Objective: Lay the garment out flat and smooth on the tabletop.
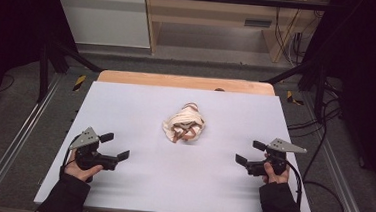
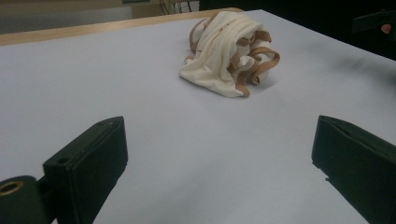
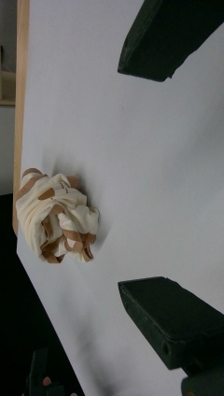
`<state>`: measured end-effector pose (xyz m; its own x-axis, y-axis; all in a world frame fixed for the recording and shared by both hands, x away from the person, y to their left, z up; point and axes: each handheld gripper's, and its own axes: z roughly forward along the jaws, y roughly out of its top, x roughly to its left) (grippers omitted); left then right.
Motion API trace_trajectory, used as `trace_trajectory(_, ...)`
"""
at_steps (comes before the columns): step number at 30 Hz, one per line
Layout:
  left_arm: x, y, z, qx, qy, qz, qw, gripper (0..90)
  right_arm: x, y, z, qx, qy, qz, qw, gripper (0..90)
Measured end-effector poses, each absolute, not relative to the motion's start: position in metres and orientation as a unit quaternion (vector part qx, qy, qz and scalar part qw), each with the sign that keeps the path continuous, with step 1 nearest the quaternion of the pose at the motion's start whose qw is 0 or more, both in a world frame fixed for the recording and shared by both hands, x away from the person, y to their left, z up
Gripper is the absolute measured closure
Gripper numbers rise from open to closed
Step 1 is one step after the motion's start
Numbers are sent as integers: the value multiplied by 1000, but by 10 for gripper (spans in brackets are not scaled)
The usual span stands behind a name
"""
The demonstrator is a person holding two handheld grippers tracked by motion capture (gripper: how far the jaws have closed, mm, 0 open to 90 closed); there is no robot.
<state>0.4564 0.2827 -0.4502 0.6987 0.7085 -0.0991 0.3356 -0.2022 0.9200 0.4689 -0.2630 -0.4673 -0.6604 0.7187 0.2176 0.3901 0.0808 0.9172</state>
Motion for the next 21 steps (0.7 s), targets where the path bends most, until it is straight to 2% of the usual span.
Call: trace_trajectory(21,460,273,-447,759,356,183,514,33,468,-255,-461,379,726,551,160,3)
